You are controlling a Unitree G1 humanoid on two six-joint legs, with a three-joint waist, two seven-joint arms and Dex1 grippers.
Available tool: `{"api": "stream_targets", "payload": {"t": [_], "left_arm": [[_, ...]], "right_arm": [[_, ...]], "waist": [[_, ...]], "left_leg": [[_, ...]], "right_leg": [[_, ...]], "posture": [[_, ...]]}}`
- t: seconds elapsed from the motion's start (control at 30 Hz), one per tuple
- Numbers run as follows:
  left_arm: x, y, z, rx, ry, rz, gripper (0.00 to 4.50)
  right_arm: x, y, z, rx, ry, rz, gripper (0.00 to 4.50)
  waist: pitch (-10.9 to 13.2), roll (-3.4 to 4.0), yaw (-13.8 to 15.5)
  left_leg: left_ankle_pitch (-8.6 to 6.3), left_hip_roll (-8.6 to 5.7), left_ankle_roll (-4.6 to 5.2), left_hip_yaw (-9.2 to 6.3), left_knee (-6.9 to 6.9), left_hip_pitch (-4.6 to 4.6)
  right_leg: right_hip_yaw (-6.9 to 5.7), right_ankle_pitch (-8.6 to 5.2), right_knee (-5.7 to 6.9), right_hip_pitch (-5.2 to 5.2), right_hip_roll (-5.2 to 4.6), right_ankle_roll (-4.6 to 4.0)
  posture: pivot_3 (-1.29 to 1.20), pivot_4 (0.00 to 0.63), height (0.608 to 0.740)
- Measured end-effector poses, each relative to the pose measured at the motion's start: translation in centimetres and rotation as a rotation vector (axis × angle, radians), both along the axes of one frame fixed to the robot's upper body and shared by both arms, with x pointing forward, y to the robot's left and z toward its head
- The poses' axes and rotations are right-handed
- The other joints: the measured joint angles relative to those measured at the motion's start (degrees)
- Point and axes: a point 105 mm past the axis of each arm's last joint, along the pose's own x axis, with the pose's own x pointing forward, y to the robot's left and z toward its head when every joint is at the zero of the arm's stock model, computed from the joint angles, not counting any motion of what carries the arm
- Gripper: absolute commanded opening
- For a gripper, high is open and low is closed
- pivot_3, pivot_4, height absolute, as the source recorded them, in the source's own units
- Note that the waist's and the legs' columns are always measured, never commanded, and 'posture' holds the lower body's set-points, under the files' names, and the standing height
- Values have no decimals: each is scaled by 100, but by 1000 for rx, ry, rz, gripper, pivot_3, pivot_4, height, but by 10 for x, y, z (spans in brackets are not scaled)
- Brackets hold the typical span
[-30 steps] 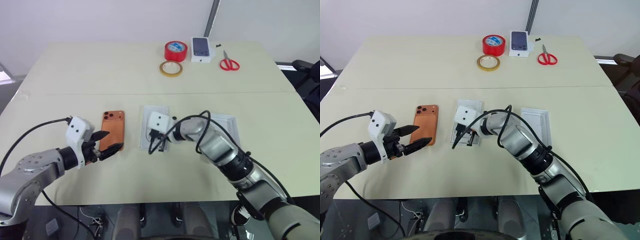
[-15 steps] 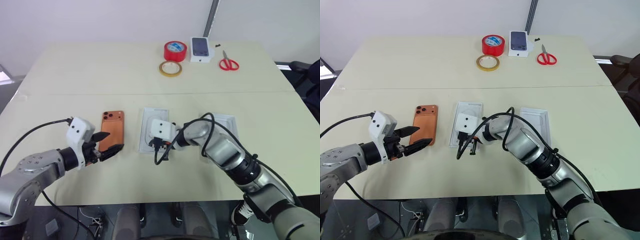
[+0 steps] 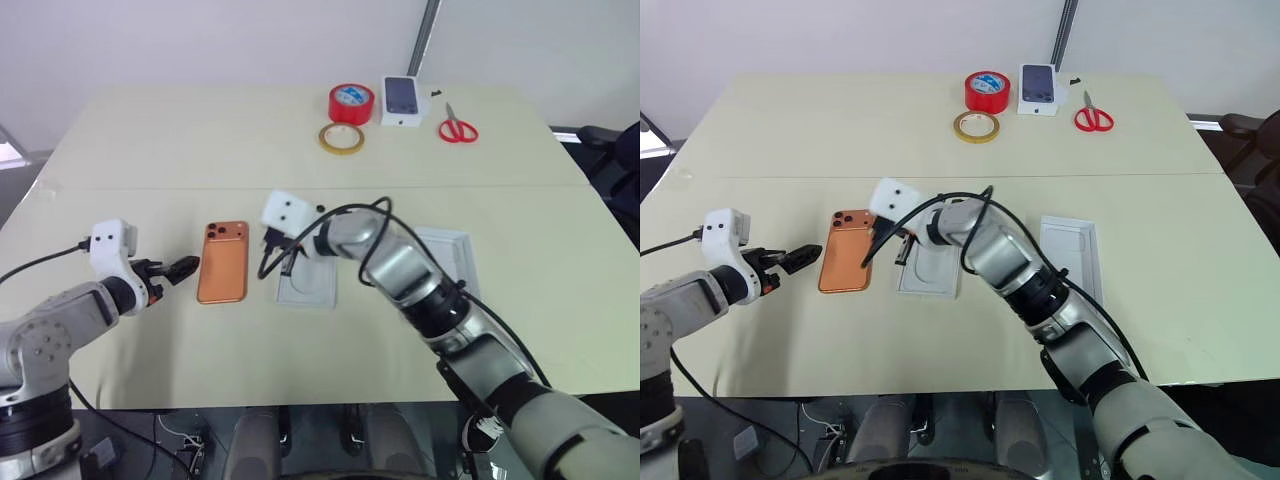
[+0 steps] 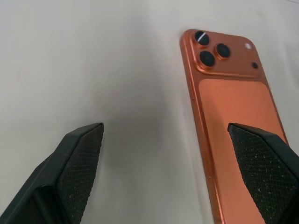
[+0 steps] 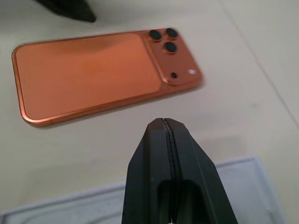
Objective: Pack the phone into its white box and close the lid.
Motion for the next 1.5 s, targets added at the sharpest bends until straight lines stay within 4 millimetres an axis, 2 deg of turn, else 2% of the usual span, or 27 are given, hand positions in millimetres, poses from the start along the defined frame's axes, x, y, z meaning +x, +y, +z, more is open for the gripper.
{"api": "stream_targets", "payload": {"t": [0.1,0.3,0.37,0.43,0.67,1.2,1.5], "left_arm": [[1,-11,0,-6,43,-43,4465],[2,-26,-1,-52,93,-94,4465],[1,-30,-1,-68,105,-106,4465],[0,-36,-4,-84,119,-123,4465],[0,-52,-6,-143,112,-157,4465],[6,-56,-4,-281,124,-138,4465],[4,-72,-3,-375,144,-210,4465]], "right_arm": [[-2,12,-12,-50,9,28,0],[-2,15,-30,-156,-21,84,0],[-3,16,-33,-175,-31,103,0],[-4,17,-35,-183,-35,120,0],[-7,22,-36,-202,-58,151,0],[-5,17,-37,-208,-57,140,0],[-6,18,-38,-201,-59,148,0]], "waist": [[0,0,-4],[-3,-3,18],[-3,-3,11],[-3,-3,10],[-7,-2,31],[-9,-3,41],[-9,-4,6]], "left_leg": [[1,0,-1,-1,-1,0],[1,-2,-3,-3,0,9],[1,-2,-3,-2,-4,25],[-1,-2,-5,-1,-19,79],[-2,-1,-8,-12,-26,100],[-3,-7,-7,-20,-25,99],[-3,-5,-7,-20,-26,95]], "right_leg": [[0,0,1,0,0,0],[0,0,1,12,-2,0],[1,0,0,26,-3,0],[0,-4,-8,72,-4,2],[-5,-16,-10,94,-25,-16],[-12,-17,-11,98,-34,-17],[-14,-17,-12,94,-34,-16]], "posture": [[0,150,740],[0,150,740],[0,150,740],[0,150,740],[0,150,740],[0,150,740],[0,150,740]]}}
